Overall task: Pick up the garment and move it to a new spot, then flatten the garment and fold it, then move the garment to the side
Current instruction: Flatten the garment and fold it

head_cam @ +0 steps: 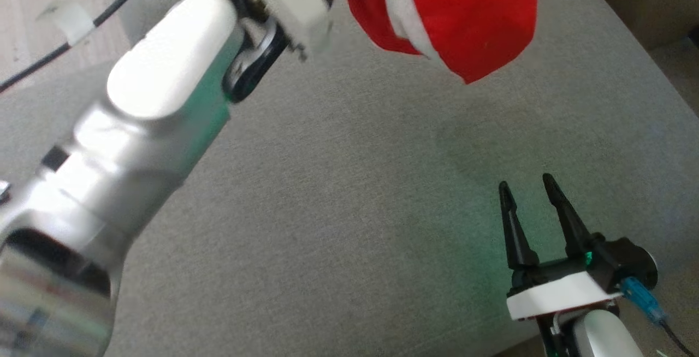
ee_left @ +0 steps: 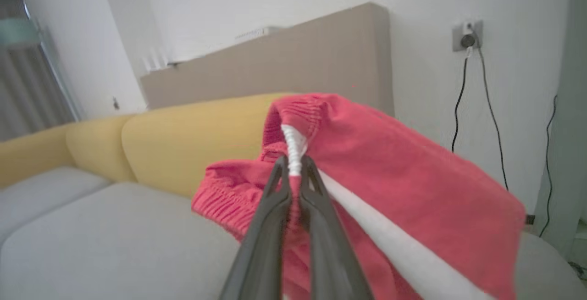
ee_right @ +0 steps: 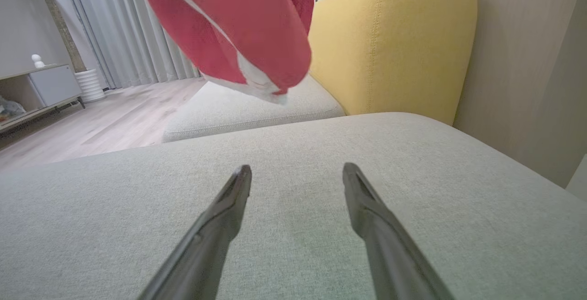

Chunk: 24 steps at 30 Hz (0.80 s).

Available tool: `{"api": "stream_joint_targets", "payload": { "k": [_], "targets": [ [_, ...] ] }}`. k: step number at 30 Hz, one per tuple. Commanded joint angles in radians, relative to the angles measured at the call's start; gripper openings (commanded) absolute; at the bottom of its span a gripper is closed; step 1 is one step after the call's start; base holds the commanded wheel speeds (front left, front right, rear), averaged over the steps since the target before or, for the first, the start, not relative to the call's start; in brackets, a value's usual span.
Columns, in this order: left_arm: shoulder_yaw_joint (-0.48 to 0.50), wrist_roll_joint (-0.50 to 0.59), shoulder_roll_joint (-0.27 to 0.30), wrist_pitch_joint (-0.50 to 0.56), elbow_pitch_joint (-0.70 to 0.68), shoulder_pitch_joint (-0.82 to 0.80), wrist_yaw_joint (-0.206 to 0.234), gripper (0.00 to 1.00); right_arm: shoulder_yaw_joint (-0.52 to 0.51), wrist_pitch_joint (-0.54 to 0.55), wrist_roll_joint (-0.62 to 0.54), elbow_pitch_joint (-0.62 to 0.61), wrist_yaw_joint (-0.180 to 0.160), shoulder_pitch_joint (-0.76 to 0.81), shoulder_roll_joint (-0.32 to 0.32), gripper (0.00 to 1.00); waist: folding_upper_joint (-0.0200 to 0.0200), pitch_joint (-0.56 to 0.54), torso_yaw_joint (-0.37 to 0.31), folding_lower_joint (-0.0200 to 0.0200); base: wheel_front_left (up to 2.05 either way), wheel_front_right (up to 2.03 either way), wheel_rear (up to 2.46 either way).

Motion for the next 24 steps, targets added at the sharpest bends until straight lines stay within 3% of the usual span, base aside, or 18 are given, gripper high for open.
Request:
{"api": "stream_joint_targets", "payload": {
  "k": [1, 7, 9, 16, 17, 18, 24],
  "targets": [
    [0.027, -0.026, 0.054, 0.034, 0.000, 0.032, 0.004, 0.00, 0.020, -0.003, 0.005, -0.031, -0.001, -0.015, -0.005, 1.00, 0.0000, 0.000, 0.020, 0.0003, 0.00, 0.00, 0.00],
    [-0.028, -0.078, 0.131, 0.090, 0.011, 0.256, -0.001, 0.00, 0.031, -0.003, 0.012, -0.025, -0.001, -0.032, -0.005, 1.00, 0.0000, 0.047, 0.074, 0.0003, 0.00, 0.00, 0.00],
    [-0.034, -0.073, 0.163, 0.040, -0.002, 0.320, 0.001, 0.00, 0.039, -0.003, 0.016, -0.023, -0.001, -0.044, -0.005, 1.00, 0.0000, 0.066, 0.085, 0.0003, 0.00, 0.00, 0.00],
    [-0.082, -0.008, 0.210, -0.166, -0.122, 0.567, 0.081, 0.00, 0.017, -0.003, 0.007, -0.016, -0.001, -0.054, -0.005, 1.00, 0.0000, 0.101, 0.138, 0.0003, 0.00, 0.00, 0.00],
    [-0.094, 0.003, 0.210, -0.180, -0.145, 0.599, 0.095, 0.43, 0.010, -0.003, 0.003, -0.015, -0.001, -0.055, -0.005, 1.00, 0.0000, 0.103, 0.147, 0.0003, 0.00, 0.00, 0.00],
    [-0.108, 0.015, 0.209, -0.189, -0.169, 0.628, 0.109, 1.00, 0.005, -0.003, -0.002, -0.014, -0.001, -0.056, -0.005, 1.00, 0.0000, 0.105, 0.156, 0.0003, 0.00, 0.00, 0.00],
    [-0.188, 0.131, 0.211, -0.212, -0.288, 0.700, 0.190, 1.00, -0.004, -0.003, -0.026, -0.013, -0.001, -0.065, -0.005, 1.00, 0.0000, 0.116, 0.210, 0.0003, 0.00, 0.00, 0.00]
  ]
}}
